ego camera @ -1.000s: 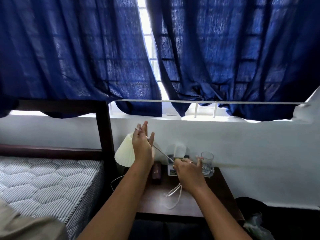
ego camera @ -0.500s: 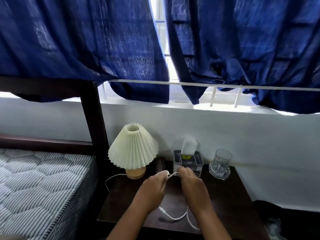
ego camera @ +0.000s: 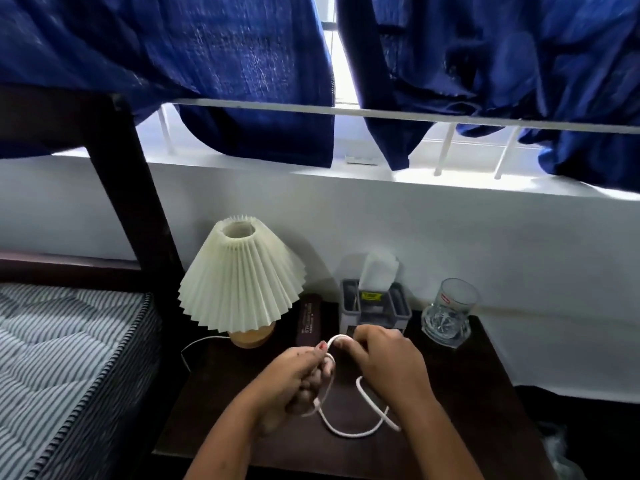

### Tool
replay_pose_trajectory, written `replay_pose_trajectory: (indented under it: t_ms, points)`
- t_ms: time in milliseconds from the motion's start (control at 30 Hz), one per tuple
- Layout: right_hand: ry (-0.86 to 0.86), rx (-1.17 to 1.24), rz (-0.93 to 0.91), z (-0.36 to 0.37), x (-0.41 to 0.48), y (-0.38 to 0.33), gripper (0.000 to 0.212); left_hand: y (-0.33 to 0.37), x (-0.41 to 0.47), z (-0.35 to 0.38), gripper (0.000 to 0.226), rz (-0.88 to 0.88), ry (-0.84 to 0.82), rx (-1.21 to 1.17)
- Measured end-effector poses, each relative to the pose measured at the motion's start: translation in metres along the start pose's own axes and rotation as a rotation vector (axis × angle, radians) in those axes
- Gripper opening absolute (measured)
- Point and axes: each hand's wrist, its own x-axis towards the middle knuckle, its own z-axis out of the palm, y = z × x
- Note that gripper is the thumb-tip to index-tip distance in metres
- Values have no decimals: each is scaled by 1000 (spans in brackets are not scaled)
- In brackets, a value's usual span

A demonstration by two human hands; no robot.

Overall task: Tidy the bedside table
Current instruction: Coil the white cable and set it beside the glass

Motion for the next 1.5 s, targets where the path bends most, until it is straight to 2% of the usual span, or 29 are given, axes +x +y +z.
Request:
replay_pose_trajectory:
  t_ms: [67,167,267,367,433,533,600,700,767,833,933,1000,1100,1200,1267,1333,1400,1433,1467,1500]
  points:
    - [0,43,30,-4,-2,1,56,6,-5,0,40,-10,-76,-325]
    - [-40,125,45,-6,-5,-2,65,13,-7,-4,37,154,-113,-684]
    - [-161,182,-13,-1,-6,-8,63,14,-3,0,34,318,4,-933]
    - [-261,240,-20,4,-8,-12,62,13,8,6,41,385,242,-954]
    - [-259,287,-36,5,-8,-11,61,11,15,0,42,416,383,-981]
    - [-86,496,-91,4,-2,-2,45,13,17,-15,41,425,520,-934]
    - [142,643,-55,-2,4,6,35,14,15,-21,32,375,526,-761]
    - [376,891,113,-16,7,21,22,10,9,-19,27,239,404,-495]
    - [444,766,194,-20,4,32,20,9,5,-14,30,203,303,-519]
    - [333,389,244,-20,1,35,19,12,2,-9,32,223,192,-682]
    - [-164,-23,381,-8,-6,23,29,21,-3,-4,33,306,122,-877]
    - [-473,-211,339,4,-14,14,36,25,-5,-1,32,357,168,-929]
    - [-724,-398,218,15,-25,1,41,26,-4,-2,36,452,286,-987]
    - [-801,-434,126,14,-27,1,39,23,4,-4,30,578,427,-780]
    - [-700,-338,94,6,-22,8,36,17,8,-5,21,614,565,-380]
    - [-530,-146,78,-7,-15,20,36,6,12,-10,14,633,655,147]
    - [-342,61,41,-19,-10,34,40,-9,18,-13,6,565,583,683]
    - [-237,149,1,-22,-9,41,42,-16,19,-13,6,472,511,915]
    - [-137,212,-48,-24,-9,45,42,-23,20,-11,10,362,447,1080]
    - [-61,249,-91,-26,-8,47,40,-26,20,-9,13,290,402,1147]
